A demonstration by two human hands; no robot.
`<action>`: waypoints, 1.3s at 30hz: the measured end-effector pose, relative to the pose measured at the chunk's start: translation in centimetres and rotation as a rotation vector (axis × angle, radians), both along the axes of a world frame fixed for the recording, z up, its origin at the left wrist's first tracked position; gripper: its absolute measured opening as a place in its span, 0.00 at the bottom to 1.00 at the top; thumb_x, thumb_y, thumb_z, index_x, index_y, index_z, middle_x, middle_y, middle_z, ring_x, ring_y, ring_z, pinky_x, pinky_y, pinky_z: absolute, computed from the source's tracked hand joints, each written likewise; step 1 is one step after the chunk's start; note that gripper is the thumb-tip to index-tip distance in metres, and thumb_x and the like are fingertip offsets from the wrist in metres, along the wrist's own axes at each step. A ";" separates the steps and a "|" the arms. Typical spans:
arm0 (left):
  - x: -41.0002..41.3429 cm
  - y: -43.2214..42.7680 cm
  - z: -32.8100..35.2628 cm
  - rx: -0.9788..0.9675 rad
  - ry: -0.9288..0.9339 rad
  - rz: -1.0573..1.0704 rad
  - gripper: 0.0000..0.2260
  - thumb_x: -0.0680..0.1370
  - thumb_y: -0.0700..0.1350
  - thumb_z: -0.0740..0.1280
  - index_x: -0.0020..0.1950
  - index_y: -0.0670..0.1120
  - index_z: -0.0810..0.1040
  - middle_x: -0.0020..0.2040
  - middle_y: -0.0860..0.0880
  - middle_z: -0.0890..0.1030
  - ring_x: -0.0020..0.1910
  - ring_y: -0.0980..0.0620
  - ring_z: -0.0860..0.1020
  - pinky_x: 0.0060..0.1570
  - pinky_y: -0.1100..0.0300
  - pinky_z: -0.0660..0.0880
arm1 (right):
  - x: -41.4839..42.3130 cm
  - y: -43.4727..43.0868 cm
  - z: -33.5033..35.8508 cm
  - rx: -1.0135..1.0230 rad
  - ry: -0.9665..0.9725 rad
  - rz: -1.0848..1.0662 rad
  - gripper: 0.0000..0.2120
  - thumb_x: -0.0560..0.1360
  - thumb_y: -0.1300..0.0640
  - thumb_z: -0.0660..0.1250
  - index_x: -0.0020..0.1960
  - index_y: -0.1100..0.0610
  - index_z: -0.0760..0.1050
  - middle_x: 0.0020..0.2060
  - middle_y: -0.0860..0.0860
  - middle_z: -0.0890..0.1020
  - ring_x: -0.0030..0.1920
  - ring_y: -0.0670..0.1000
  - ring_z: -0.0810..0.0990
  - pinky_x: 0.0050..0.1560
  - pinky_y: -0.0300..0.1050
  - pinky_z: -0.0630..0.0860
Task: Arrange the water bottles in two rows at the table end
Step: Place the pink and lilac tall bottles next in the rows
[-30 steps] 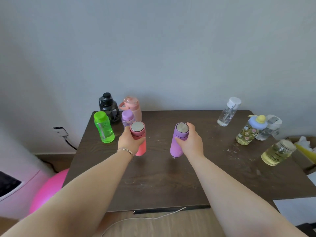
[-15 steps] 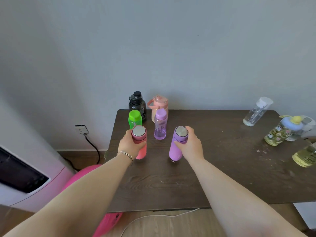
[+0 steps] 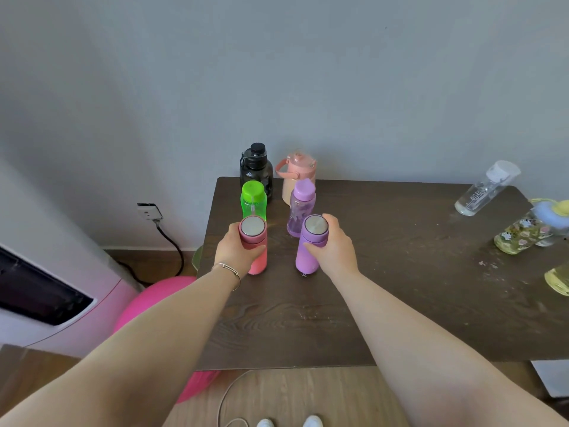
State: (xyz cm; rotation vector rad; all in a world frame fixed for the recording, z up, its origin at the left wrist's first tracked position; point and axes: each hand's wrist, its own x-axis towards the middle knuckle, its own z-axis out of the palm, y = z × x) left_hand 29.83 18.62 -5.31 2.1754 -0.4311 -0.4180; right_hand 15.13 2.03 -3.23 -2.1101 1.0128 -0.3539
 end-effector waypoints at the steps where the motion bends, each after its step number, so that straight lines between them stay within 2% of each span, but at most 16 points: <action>1: 0.2 -0.1 -0.1 0.001 0.000 0.002 0.29 0.68 0.52 0.77 0.65 0.51 0.70 0.57 0.50 0.80 0.55 0.46 0.78 0.49 0.59 0.71 | 0.2 0.1 -0.1 0.000 0.001 0.003 0.32 0.75 0.58 0.76 0.76 0.51 0.68 0.66 0.53 0.82 0.65 0.60 0.80 0.62 0.58 0.81; 9: 0.9 -0.3 -0.9 0.006 -0.011 -0.015 0.29 0.68 0.52 0.77 0.65 0.50 0.69 0.58 0.49 0.80 0.56 0.46 0.78 0.49 0.60 0.71 | 1.2 0.5 -1.3 -0.018 -0.003 0.006 0.32 0.75 0.58 0.77 0.75 0.51 0.68 0.65 0.54 0.82 0.64 0.61 0.81 0.61 0.59 0.81; 14: 1.5 -0.6 -1.0 0.035 -0.022 -0.045 0.30 0.68 0.51 0.77 0.65 0.48 0.69 0.58 0.47 0.80 0.56 0.45 0.78 0.50 0.58 0.72 | 1.0 0.3 -1.6 -0.018 0.009 -0.011 0.36 0.75 0.59 0.78 0.78 0.52 0.65 0.69 0.55 0.80 0.68 0.60 0.79 0.65 0.59 0.80; 19: 1.9 -0.7 -0.9 0.056 -0.006 -0.071 0.31 0.67 0.53 0.77 0.65 0.49 0.68 0.59 0.47 0.79 0.56 0.44 0.78 0.54 0.52 0.76 | 1.4 0.0 -1.2 -0.039 0.072 0.012 0.41 0.76 0.57 0.78 0.82 0.54 0.61 0.73 0.56 0.78 0.71 0.62 0.78 0.68 0.58 0.79; 28: 1.7 -0.8 0.1 0.036 -0.049 -0.088 0.32 0.68 0.53 0.76 0.67 0.49 0.67 0.59 0.47 0.77 0.56 0.46 0.78 0.53 0.53 0.76 | 1.4 0.0 0.0 -0.105 0.216 0.091 0.43 0.78 0.55 0.78 0.84 0.56 0.56 0.78 0.57 0.71 0.74 0.60 0.76 0.70 0.56 0.78; 31: 1.9 -0.9 0.8 0.143 -0.171 -0.157 0.34 0.69 0.53 0.75 0.70 0.47 0.65 0.64 0.45 0.74 0.63 0.42 0.73 0.60 0.46 0.73 | 0.8 0.0 0.4 -0.149 0.262 0.112 0.43 0.79 0.56 0.76 0.85 0.56 0.55 0.77 0.59 0.71 0.73 0.62 0.77 0.69 0.57 0.78; 35: 1.2 -1.2 1.7 0.396 -0.535 -0.320 0.37 0.73 0.58 0.70 0.76 0.46 0.60 0.74 0.44 0.65 0.76 0.41 0.57 0.73 0.42 0.57 | -0.7 -0.4 0.9 -0.283 0.331 0.158 0.41 0.79 0.54 0.76 0.84 0.56 0.57 0.74 0.60 0.73 0.72 0.62 0.76 0.67 0.58 0.78; 37: 0.4 -1.8 2.2 0.478 -0.644 -0.410 0.37 0.74 0.59 0.67 0.78 0.47 0.56 0.77 0.44 0.59 0.78 0.42 0.52 0.75 0.43 0.50 | -1.8 -0.8 1.3 -0.400 0.391 0.184 0.40 0.79 0.51 0.75 0.83 0.58 0.59 0.74 0.60 0.74 0.73 0.62 0.74 0.71 0.56 0.74; 39: -0.6 -2.8 2.9 0.512 -0.703 -0.474 0.38 0.76 0.60 0.65 0.78 0.47 0.53 0.79 0.44 0.55 0.78 0.43 0.49 0.76 0.45 0.47 | -2.9 -1.5 1.6 -0.502 0.453 0.195 0.38 0.80 0.48 0.73 0.83 0.58 0.59 0.76 0.59 0.73 0.77 0.61 0.70 0.79 0.55 0.68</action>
